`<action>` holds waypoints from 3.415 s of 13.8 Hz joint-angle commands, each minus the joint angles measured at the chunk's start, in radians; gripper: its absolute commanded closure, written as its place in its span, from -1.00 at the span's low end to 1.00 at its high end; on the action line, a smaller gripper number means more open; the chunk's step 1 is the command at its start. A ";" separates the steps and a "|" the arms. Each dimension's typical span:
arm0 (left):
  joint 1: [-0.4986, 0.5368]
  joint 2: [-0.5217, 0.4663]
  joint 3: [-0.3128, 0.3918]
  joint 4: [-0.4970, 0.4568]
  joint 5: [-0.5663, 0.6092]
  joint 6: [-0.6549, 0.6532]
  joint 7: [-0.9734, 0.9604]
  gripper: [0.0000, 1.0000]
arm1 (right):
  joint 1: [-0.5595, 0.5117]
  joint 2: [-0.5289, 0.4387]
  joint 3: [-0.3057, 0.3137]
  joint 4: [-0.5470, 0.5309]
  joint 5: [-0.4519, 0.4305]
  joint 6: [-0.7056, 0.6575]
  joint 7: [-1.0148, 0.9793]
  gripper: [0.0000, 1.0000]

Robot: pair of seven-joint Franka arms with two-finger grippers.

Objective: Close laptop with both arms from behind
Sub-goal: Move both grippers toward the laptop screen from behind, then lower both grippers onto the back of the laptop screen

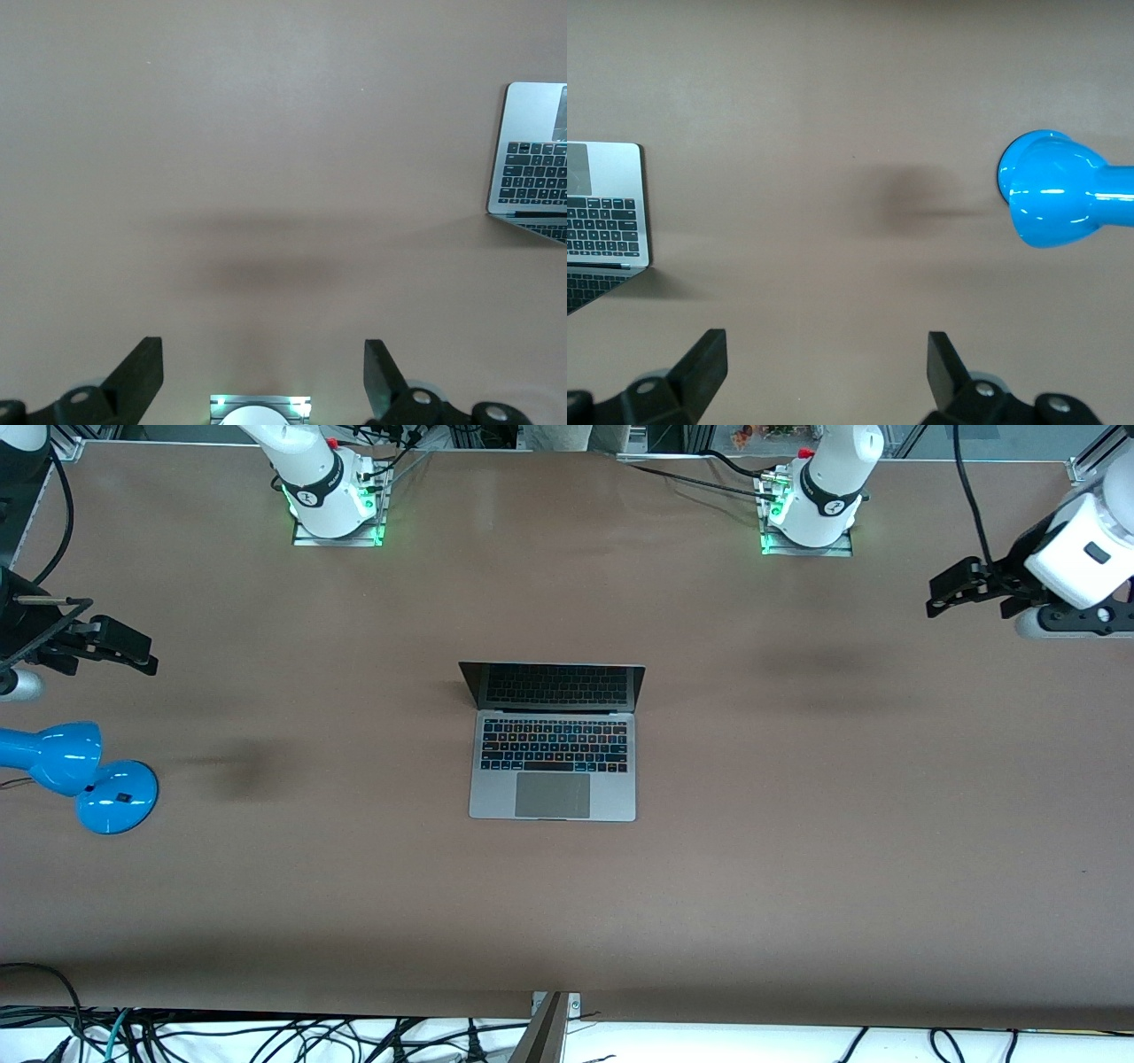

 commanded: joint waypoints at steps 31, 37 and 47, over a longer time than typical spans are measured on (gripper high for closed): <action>-0.005 0.173 -0.614 -0.007 -0.117 0.232 -0.794 -0.48 | 0.378 0.179 0.260 -0.023 0.069 0.044 0.731 0.41; -0.006 0.171 -0.711 -0.136 -0.114 0.414 -0.973 1.00 | 0.379 0.209 0.298 -0.082 0.100 0.124 0.741 0.82; -0.041 0.389 -0.711 -0.133 0.056 0.519 -1.035 1.00 | 0.415 0.304 0.320 -0.094 0.100 0.198 0.787 0.89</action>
